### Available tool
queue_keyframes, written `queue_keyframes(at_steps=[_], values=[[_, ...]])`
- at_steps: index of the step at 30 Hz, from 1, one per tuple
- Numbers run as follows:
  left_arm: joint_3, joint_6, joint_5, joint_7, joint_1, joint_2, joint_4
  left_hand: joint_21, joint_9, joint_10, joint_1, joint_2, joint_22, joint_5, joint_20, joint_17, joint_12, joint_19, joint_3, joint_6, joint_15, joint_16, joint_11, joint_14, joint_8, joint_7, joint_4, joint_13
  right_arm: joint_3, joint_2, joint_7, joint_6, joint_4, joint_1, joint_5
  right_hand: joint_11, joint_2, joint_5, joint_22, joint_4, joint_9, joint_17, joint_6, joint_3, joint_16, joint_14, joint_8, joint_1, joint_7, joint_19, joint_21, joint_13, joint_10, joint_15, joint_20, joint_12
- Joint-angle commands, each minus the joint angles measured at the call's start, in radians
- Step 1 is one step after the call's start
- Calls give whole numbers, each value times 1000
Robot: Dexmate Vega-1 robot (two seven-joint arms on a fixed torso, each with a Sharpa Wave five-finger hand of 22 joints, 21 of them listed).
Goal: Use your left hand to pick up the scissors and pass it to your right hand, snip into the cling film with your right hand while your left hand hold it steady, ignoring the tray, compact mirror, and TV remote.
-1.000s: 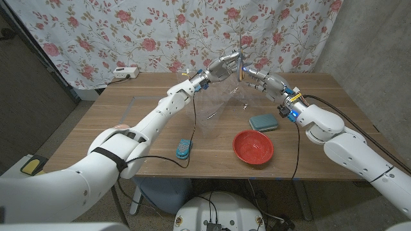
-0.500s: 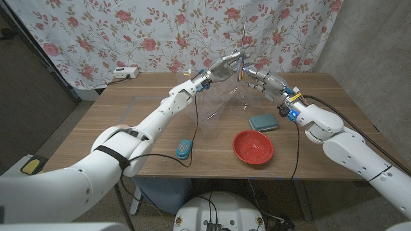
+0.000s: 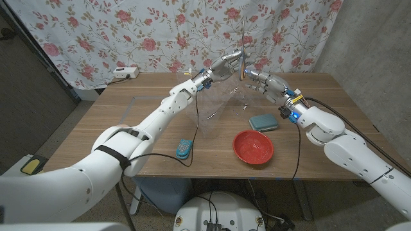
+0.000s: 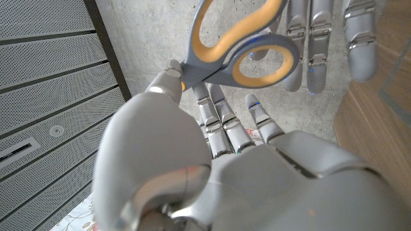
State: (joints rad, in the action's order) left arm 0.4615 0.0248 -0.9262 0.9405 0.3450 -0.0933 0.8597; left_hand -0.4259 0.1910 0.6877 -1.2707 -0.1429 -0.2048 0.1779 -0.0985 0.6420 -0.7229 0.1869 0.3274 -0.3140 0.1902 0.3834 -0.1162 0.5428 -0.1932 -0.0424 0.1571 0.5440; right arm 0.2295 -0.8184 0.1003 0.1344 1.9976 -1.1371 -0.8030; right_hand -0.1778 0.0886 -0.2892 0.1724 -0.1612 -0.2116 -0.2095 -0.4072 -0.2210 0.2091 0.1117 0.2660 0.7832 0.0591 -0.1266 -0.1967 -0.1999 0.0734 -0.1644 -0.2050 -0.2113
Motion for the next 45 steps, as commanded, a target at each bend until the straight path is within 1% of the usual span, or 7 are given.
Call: queue_keyframes(at_steps=[1, 10, 17, 30, 40, 43, 45], values=[[-2, -11, -7, -8, 13, -8, 20, -8, 1, 91, 0, -9, -2, 7, 0, 4, -9, 0, -1, -7, 36, -5, -94, -18, -7, 3, -1, 5, -2, -2, 15, 6, -14, 0, -6, -2, -11, -8, 1, 8, -5, 1, 21, 2, 7, -9, -9, -6, -2, -10, -5, 0, 7, 0, -3, -7], [-3, -11, -12, -1, 11, -2, 5, -9, 1, 91, 2, -9, -2, 7, 0, 5, -9, 0, -2, -6, 34, -6, -94, -15, -7, 2, -2, 5, 7, -1, 19, -7, -16, 10, -12, 9, -13, -9, 1, 11, -6, 1, 20, 3, 4, -1, -11, -12, -5, -11, -3, 1, -3, 5, -6, -2], [-3, -15, -14, 3, 11, 0, 1, -10, 1, 91, 2, -9, -2, 7, 0, 6, -9, 0, -2, -6, 34, -8, -95, -14, -7, 2, -2, 4, 8, 4, 12, -8, -16, 11, -15, 23, -6, -14, 1, 13, -6, 1, -28, -1, 1, 5, 0, -13, -13, -12, 0, 1, 8, 19, -5, -4], [-6, -24, -18, 4, 14, -4, 5, -11, 1, 91, 1, -10, -2, 8, -1, 9, -10, -1, -1, -5, 35, -11, -95, -14, -6, 4, -1, 3, 17, 12, 28, -18, -32, 23, -37, 26, -7, -13, 1, 23, -2, -2, -20, 4, -2, 20, -14, -34, 9, -6, 4, 1, 6, 18, -6, -1], [-4, -30, -17, 7, 11, 0, 2, -12, 1, 89, 2, -10, -1, 8, -1, 11, -8, -1, -2, -6, 34, -14, -95, -14, -7, 3, -2, 1, 22, 23, 35, -12, -43, 31, -44, 40, 2, -10, 1, 33, -1, -5, -42, 6, 0, 24, -11, -50, -7, -2, 5, 1, 8, 22, -4, -1], [-4, -34, -19, 4, 13, 0, 5, -13, 1, 90, 2, -10, -1, 8, -1, 11, -9, -1, -1, -5, 35, -15, -94, -14, -7, 3, -2, 1, 20, 26, 26, -18, -41, 29, -51, 54, 8, -10, 1, 34, 0, -5, -66, 5, 1, 24, -5, -54, -16, -2, 5, 1, 13, 26, -4, -2], [-5, -34, -20, 3, 14, 0, 6, -13, 1, 90, 2, -10, -1, 8, -1, 11, -9, -2, -2, -5, 35, -15, -95, -14, -7, 3, -2, 2, 22, 26, 27, -17, -44, 31, -49, 61, 13, -10, 1, 32, 1, -5, -84, 1, 3, 20, -1, -53, -23, -5, 4, 1, 21, 34, 7, -4]])
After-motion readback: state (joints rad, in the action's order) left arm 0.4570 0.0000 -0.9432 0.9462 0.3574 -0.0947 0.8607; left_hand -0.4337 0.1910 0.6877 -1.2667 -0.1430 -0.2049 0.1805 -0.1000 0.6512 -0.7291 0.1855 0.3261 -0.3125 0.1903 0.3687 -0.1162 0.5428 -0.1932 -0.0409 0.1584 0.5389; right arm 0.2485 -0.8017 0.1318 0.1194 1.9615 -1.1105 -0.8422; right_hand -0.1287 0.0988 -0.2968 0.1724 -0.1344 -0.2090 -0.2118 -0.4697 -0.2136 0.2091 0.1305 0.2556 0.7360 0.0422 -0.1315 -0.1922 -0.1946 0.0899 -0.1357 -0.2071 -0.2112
